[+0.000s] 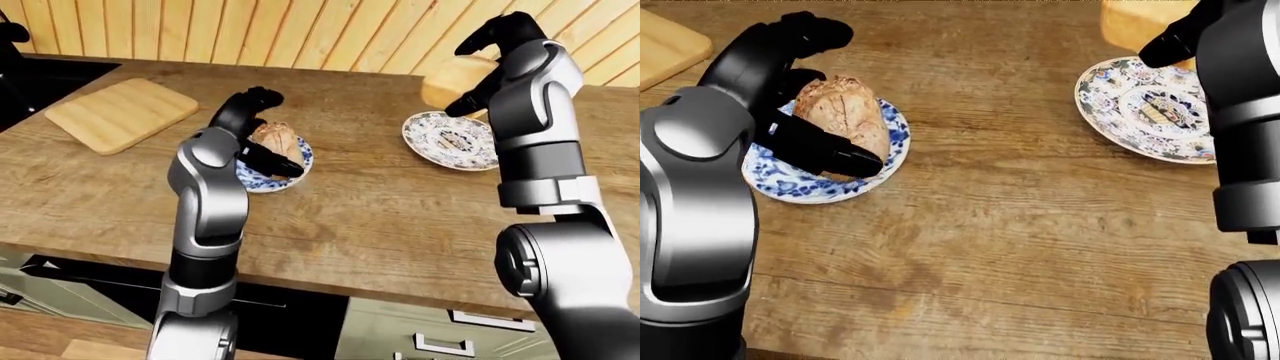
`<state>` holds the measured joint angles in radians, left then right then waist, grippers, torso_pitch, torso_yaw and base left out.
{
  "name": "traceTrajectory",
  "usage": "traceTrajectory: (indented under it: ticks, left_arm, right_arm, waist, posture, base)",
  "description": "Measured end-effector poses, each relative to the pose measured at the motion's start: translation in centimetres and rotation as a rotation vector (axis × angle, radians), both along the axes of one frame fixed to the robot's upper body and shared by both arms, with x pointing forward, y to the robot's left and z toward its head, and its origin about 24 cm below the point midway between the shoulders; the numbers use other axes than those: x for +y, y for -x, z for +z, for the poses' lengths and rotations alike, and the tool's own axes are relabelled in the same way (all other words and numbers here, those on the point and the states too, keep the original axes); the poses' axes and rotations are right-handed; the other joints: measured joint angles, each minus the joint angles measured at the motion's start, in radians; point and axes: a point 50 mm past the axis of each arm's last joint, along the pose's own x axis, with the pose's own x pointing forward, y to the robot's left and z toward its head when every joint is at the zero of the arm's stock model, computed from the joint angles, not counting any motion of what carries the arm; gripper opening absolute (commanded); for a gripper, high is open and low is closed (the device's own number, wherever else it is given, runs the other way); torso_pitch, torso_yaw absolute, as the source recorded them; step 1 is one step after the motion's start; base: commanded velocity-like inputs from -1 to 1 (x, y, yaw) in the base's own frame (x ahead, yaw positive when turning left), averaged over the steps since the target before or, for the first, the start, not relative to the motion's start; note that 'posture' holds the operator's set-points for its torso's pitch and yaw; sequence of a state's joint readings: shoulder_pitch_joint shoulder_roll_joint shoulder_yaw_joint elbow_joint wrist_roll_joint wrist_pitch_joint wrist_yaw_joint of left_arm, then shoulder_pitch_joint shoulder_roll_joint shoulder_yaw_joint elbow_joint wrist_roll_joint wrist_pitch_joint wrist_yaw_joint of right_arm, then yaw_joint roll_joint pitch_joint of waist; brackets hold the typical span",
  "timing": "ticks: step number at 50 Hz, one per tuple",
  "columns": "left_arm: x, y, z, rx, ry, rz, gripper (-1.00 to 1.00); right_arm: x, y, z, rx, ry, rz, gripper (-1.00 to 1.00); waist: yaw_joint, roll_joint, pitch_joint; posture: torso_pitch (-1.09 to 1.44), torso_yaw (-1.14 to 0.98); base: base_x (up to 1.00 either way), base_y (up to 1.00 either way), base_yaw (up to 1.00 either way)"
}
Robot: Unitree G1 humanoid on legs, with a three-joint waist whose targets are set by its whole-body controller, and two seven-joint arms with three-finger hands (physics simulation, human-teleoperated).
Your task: Place all breads on the cutting board.
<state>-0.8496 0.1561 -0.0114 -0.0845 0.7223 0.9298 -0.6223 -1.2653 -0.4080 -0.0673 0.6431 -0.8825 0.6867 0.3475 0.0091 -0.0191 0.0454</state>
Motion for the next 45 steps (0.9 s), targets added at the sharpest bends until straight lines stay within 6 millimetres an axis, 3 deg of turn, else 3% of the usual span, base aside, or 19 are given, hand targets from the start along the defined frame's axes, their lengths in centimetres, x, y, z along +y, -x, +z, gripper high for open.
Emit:
traceTrajectory:
  ticks: [8, 21, 24, 26, 34, 45]
  left_arm:
    - [0.5, 0.0, -0.1, -0.029, -0.031, 0.036, 0.05]
    - [0.2, -0.1, -0.2, -0.052, -0.030, 0.024, -0.26]
    - [0.1, -0.3, 0.0, -0.043, -0.006, 0.023, -0.48]
    - [0.1, -0.3, 0.6, -0.044, 0.016, 0.017, -0.60]
    - [0.2, 0.3, 4.3, -0.131, 0.061, 0.019, -0.69]
    - [1.2, 1.9, 8.3, -0.202, 0.095, 0.038, -0.80]
  right_arm:
    - [-0.1, -0.1, -0.2, 0.003, 0.001, -0.004, -1.00]
    - [0.0, -0.1, -0.4, 0.003, 0.005, 0.002, -1.00]
    - [0.0, 0.0, -0.3, -0.002, 0.005, 0.002, -1.00]
    - [0.1, 0.2, -0.1, -0.009, 0.006, 0.006, -1.00]
    - [0.3, 0.9, 0.5, -0.030, -0.002, 0.033, -1.00]
    - [0.8, 3.4, 2.0, -0.074, 0.002, 0.094, -1.00]
  waist:
    - [0.001, 0.002, -0.008]
    - [0.004, 0.001, -0.010]
    - [0.004, 0.000, -0.004]
    - [0.003, -0.002, 0.001]
    - [0.001, 0.001, 0.007]
    - [-0.002, 0.002, 0.014]
  posture:
    - [0.00, 0.00]
    - [0.00, 0.00]
    - [0.00, 0.00]
    - [0.00, 0.00]
    - [0.00, 0.00]
    - [0.00, 0.00]
  base:
    - [0.00, 0.00, 0.00]
    - [0.00, 0.00, 0.00]
    - [0.00, 0.00, 0.00]
    - [0.00, 0.00, 0.00]
    - [0.00, 0.00, 0.00]
    - [0.00, 0.00, 0.00]
